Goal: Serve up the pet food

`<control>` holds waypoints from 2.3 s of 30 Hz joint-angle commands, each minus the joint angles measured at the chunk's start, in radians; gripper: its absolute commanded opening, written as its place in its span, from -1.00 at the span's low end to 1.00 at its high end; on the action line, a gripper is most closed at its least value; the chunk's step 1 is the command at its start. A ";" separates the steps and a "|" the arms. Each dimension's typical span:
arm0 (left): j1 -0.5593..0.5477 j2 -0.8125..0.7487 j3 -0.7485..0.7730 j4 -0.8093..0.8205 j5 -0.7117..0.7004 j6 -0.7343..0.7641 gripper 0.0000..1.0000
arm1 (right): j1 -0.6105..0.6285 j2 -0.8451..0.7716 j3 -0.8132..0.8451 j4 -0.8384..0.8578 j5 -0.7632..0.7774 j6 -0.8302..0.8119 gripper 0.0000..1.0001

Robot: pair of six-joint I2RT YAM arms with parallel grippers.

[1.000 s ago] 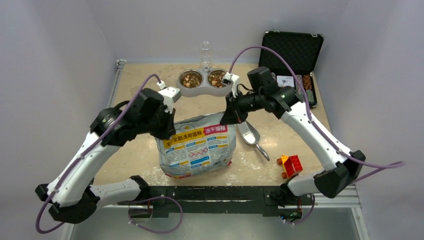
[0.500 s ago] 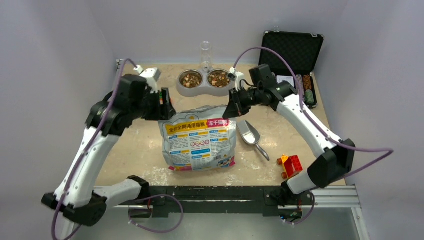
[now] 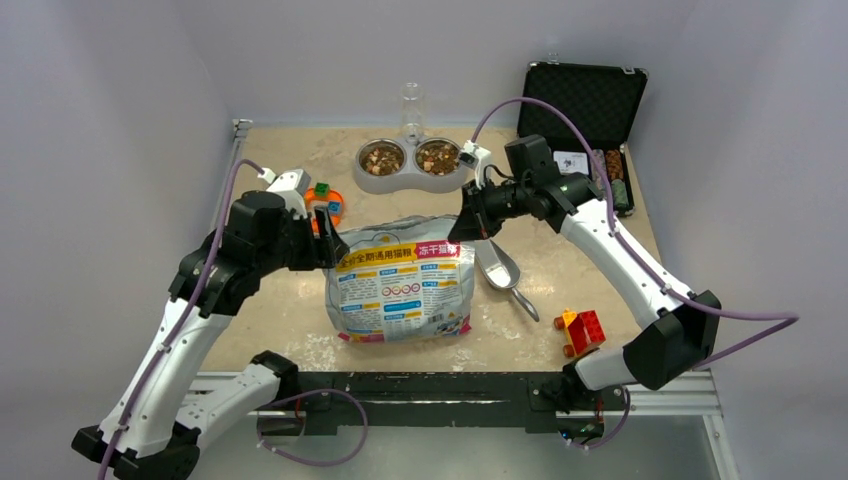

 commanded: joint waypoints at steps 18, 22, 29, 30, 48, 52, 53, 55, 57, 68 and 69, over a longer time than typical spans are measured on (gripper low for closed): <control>0.000 -0.152 -0.112 0.221 -0.066 0.063 -0.05 | -0.022 -0.226 -0.218 0.281 -0.041 -0.023 -0.15; -0.001 -0.162 -0.091 0.189 -0.067 -0.004 0.10 | -0.022 -0.235 -0.221 0.336 -0.057 0.025 0.02; -0.001 -0.092 -0.007 0.113 -0.101 0.002 -0.43 | -0.022 -0.232 -0.222 0.361 -0.004 0.050 0.07; -0.001 -0.083 0.004 0.091 -0.116 0.003 -0.48 | -0.023 -0.237 -0.217 0.350 0.011 0.050 0.05; 0.000 -0.131 0.062 0.090 0.160 0.167 -0.15 | -0.107 -0.287 -0.244 0.287 -0.141 -0.028 -1.00; -0.003 -0.037 0.189 0.105 0.224 0.217 0.02 | -0.107 -0.267 -0.205 0.217 -0.168 -0.064 -0.97; -0.004 0.002 0.217 0.123 0.240 0.231 0.02 | -0.107 -0.272 -0.206 0.218 -0.173 -0.064 -0.92; -0.022 0.053 0.237 0.194 0.284 0.255 0.02 | -0.106 -0.279 -0.207 0.222 -0.179 -0.064 -0.84; -0.084 0.107 0.231 0.275 0.294 0.296 -0.03 | -0.107 -0.277 -0.197 0.214 -0.176 -0.064 -0.79; -0.381 0.278 0.172 0.365 0.176 0.667 0.07 | -0.107 -0.282 -0.154 0.166 -0.108 -0.084 -0.52; -0.399 0.276 0.147 0.377 0.152 0.688 0.07 | -0.106 -0.283 -0.152 0.165 -0.108 -0.085 -0.50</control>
